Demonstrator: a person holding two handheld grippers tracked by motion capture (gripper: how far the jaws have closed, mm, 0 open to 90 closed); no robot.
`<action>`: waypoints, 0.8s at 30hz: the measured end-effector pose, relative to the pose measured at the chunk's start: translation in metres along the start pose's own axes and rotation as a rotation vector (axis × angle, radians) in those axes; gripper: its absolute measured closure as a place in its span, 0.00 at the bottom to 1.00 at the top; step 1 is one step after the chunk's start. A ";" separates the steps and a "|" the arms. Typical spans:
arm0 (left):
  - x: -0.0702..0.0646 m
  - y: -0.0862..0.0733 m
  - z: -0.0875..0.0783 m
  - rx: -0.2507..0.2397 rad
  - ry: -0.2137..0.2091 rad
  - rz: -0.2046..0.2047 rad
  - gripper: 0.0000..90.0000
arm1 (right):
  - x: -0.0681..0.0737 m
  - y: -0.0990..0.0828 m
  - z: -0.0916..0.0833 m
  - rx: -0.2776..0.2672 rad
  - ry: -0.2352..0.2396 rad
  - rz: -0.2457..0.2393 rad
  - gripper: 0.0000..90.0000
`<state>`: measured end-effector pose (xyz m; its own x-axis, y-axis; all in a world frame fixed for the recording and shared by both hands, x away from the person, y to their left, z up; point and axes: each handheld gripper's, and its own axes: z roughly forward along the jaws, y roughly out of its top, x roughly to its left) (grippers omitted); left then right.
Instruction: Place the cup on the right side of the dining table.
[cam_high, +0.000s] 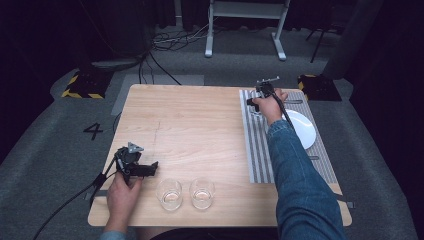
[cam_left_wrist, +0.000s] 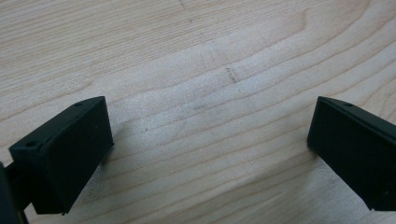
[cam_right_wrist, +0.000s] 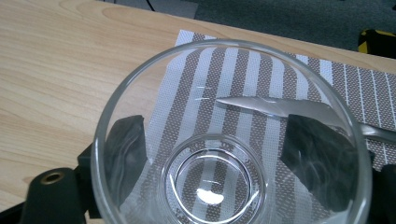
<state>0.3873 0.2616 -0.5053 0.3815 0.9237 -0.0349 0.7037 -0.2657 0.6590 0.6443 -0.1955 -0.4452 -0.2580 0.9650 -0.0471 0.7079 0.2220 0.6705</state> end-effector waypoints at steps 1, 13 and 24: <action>0.000 0.000 0.000 0.000 0.000 0.000 0.00 | 0.001 0.000 0.001 0.003 -0.001 0.001 0.22; 0.000 0.000 0.000 0.002 -0.001 0.001 0.00 | 0.003 -0.004 0.005 0.015 -0.003 0.017 0.22; 0.000 0.000 0.000 0.002 -0.001 0.000 0.00 | 0.001 -0.006 0.005 0.052 0.005 0.023 0.21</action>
<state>0.3873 0.2616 -0.5052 0.3820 0.9235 -0.0354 0.7049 -0.2663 0.6574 0.6426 -0.1950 -0.4527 -0.2444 0.9693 -0.0279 0.7466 0.2064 0.6324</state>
